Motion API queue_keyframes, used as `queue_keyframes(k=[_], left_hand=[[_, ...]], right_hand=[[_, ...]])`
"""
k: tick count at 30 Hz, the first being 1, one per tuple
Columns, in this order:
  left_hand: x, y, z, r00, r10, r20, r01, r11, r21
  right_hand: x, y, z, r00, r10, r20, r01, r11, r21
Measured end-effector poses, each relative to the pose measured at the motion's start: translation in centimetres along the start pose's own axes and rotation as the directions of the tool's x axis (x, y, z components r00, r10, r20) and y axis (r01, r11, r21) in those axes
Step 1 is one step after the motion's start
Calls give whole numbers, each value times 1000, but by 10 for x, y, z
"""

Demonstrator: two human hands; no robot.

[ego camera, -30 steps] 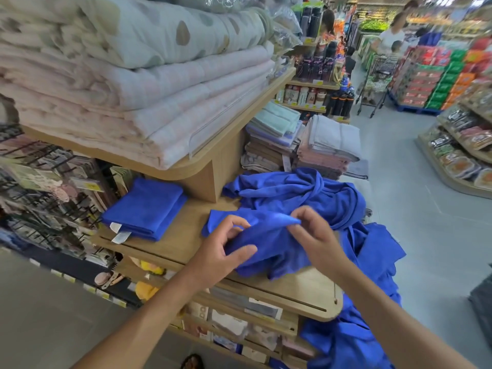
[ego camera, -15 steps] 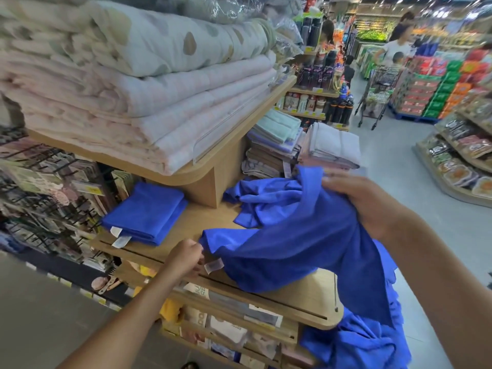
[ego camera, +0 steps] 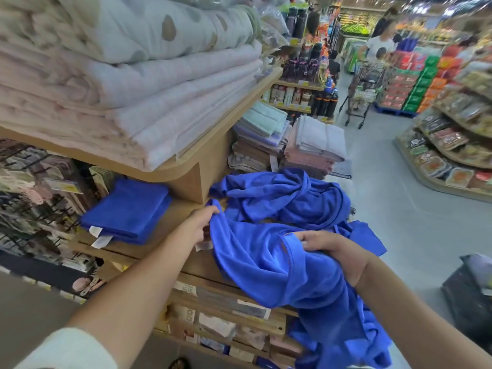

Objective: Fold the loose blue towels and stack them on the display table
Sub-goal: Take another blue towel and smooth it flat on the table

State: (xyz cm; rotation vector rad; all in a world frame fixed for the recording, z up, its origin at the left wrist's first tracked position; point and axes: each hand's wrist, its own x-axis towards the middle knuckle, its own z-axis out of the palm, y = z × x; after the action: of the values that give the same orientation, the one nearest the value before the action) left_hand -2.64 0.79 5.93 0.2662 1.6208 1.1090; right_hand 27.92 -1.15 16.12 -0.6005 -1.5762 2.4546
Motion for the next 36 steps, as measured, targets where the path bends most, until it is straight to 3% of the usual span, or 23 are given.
queue_keyframes(k=[3,6,8,10,11,12,13,14,16,17,18,20,23,27,29,32,34,36], left_hand=[[-20,40,32,960,261,104,-239,952,-189],[-54,76,59,796,594,116,-527,775,-350],[-71,85,63,587,804,96,-769,591,-242],[-74,76,53,278,938,207,-961,273,53],[-71,65,44,146,938,314,-975,82,208],[-63,51,35,80,898,432,-936,-81,342],[-54,33,23,111,828,550,-875,-181,449],[-44,13,11,228,733,641,-818,-213,535],[-33,-28,-13,565,478,672,-727,-97,680],[-31,-47,-23,674,379,634,-687,7,727],[-29,-61,-31,723,350,596,-662,104,742],[-29,-80,-37,713,445,542,-680,250,689],[-33,-90,-36,637,668,385,-713,322,622],[-34,-91,-25,664,736,132,-632,458,625],[-34,-83,-18,586,796,154,-638,336,693],[-32,-69,-8,370,845,385,-645,-64,761],[-30,-64,-1,347,781,519,-624,-221,750],[-27,-64,6,367,753,546,-600,-257,758]], right_hand=[[-5,8,-8,991,17,-129,-22,999,-36],[-4,20,-12,963,22,-268,-45,996,-82],[1,33,-10,939,-3,-344,-38,993,-113],[8,50,-6,895,-38,-445,-52,981,-189],[11,59,-5,884,-61,-464,-73,961,-266],[15,69,-5,885,-96,-455,-92,923,-373],[19,79,-6,895,-128,-428,-97,880,-465],[23,91,-7,906,-143,-399,-97,846,-524],[31,111,-13,904,-173,-391,-101,802,-589],[34,119,-16,896,-193,-400,-108,779,-618],[38,125,-19,886,-218,-410,-114,754,-647],[46,135,-22,864,-260,-432,-129,715,-687],[55,143,-25,821,-307,-481,-153,694,-704],[58,153,-28,767,-345,-540,-168,705,-689],[57,156,-28,753,-341,-563,-188,709,-680],[56,158,-26,741,-344,-577,-202,705,-679],[55,156,-24,737,-341,-584,-212,704,-678],[54,156,-22,735,-332,-592,-219,710,-670]])
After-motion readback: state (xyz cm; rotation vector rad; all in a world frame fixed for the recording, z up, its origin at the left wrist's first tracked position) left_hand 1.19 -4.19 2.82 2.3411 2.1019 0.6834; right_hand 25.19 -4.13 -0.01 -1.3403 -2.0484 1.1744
